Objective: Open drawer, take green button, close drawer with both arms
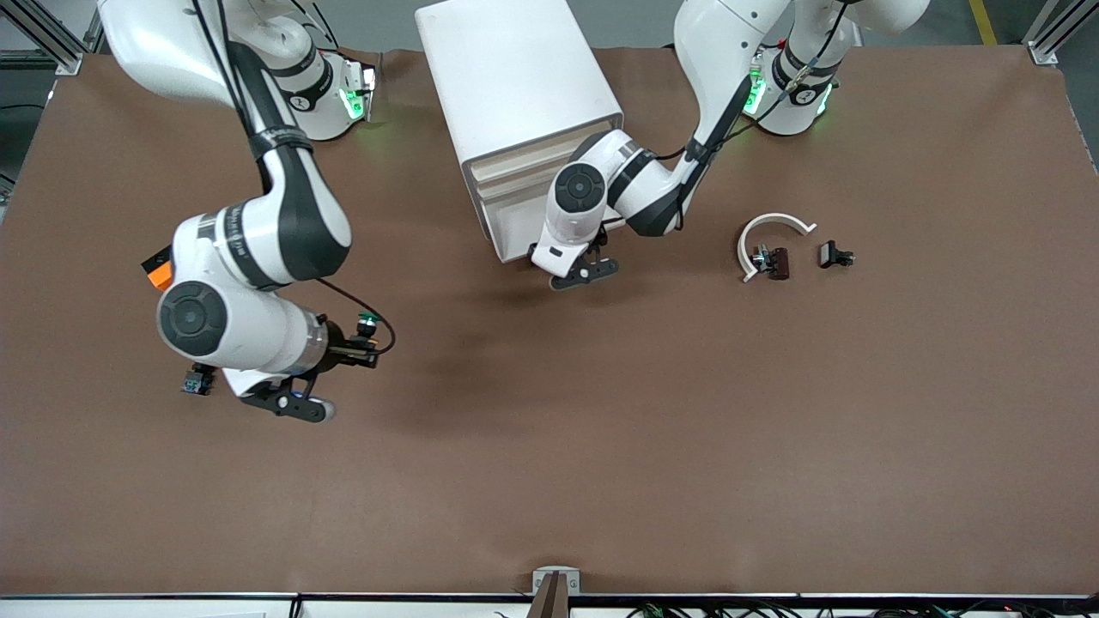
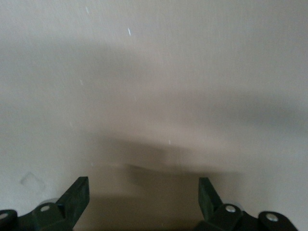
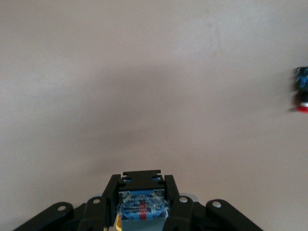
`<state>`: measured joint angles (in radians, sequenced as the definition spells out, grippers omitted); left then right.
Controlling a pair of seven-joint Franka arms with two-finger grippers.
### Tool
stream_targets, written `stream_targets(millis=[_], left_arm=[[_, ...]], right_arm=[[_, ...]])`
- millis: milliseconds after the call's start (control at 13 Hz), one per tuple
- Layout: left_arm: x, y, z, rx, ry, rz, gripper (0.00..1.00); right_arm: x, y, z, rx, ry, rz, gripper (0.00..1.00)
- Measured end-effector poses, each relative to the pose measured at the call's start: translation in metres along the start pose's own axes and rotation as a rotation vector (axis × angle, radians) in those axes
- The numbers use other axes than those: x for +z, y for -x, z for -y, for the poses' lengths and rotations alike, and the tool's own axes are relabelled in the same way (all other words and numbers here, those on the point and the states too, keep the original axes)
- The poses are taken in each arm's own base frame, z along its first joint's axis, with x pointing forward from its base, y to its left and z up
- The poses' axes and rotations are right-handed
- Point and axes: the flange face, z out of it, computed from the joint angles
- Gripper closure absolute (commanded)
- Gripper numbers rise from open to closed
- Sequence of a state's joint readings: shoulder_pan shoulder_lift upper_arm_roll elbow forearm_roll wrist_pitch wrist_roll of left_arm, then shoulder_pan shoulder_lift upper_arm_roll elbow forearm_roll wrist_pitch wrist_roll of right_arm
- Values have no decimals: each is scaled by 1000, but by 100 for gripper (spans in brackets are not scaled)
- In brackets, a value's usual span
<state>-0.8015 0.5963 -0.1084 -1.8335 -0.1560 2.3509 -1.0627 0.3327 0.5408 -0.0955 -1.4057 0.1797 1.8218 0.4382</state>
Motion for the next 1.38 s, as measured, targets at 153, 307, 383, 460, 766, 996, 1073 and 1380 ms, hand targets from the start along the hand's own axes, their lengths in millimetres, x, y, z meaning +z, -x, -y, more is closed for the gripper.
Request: stream_targets(millis=[153, 307, 383, 460, 766, 996, 1073, 1380], left_arm=[[7, 19, 0, 19, -19, 5, 0], [12, 39, -1, 15, -34, 10, 0], [15, 49, -2, 10, -38, 14, 0], [16, 55, -4, 7, -40, 18, 0], [15, 57, -4, -3, -38, 24, 0], [15, 58, -3, -16, -40, 28, 0], [15, 57, -3, -17, -41, 29, 0], [15, 55, -2, -21, -37, 32, 0]], right_arm=[[0, -13, -20, -27, -10, -20, 100], [9, -28, -47, -50, -20, -43, 100], [16, -34, -60, -56, -21, -48, 100], [21, -39, -71, -57, -22, -49, 100], [35, -52, -99, -53, -25, -61, 100], [59, -56, -107, -61, -28, -102, 100], [70, -58, -110, -66, -27, -118, 100], [115, -63, -126, -56, -17, -135, 100]])
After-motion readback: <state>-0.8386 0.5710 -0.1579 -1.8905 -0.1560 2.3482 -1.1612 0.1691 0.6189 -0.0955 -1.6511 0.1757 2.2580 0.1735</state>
